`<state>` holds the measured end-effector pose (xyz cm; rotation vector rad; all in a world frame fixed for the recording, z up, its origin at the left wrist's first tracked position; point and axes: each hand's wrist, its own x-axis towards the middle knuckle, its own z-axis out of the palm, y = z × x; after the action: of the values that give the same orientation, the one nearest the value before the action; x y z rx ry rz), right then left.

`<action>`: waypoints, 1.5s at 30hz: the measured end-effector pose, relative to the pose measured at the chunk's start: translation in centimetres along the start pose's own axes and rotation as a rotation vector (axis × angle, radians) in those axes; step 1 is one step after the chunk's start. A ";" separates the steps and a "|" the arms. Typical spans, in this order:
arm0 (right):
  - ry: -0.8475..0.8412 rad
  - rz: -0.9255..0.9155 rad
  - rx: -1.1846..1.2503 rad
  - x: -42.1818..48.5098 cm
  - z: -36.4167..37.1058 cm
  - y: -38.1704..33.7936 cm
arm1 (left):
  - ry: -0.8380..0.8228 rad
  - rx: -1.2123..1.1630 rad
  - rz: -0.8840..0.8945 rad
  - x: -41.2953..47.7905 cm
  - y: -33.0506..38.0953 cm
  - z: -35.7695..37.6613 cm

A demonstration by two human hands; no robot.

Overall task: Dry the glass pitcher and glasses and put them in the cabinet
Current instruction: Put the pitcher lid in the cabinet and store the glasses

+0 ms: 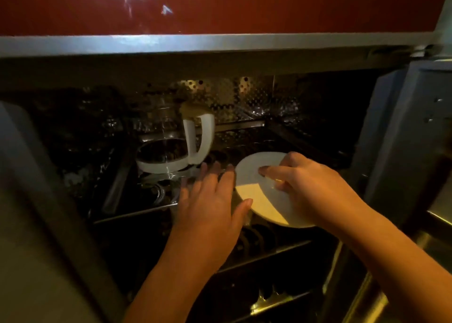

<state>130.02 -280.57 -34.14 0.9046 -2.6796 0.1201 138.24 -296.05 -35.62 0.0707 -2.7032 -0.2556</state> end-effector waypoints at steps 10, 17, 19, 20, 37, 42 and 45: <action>0.014 -0.048 -0.005 4.9 2.8 0.0 | 0.112 0.022 -0.005 2.2 -2.2 1.7; -0.044 -0.044 0.010 8.6 3.7 -0.6 | 0.078 0.218 -0.029 3.8 -4.4 4.0; -0.004 -0.058 0.039 9.4 4.2 -0.8 | -0.005 0.245 -0.052 4.2 -4.7 4.4; 0.016 -0.066 0.047 9.8 4.5 -0.9 | -0.027 0.255 -0.046 4.3 -5.1 4.8; 0.036 -0.058 0.012 12.0 6.8 -0.7 | -0.031 0.214 -0.080 6.5 -5.8 5.0; 0.049 -0.046 0.043 12.0 7.5 -0.5 | 0.073 0.140 -0.033 5.7 -6.1 5.4; 0.045 -0.034 0.073 12.1 7.7 -0.4 | 0.085 0.160 -0.046 5.6 -6.2 5.5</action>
<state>119.15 -289.27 -37.59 0.9568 -2.6323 0.2296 130.97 -301.68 -39.45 0.1864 -2.6345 -0.0475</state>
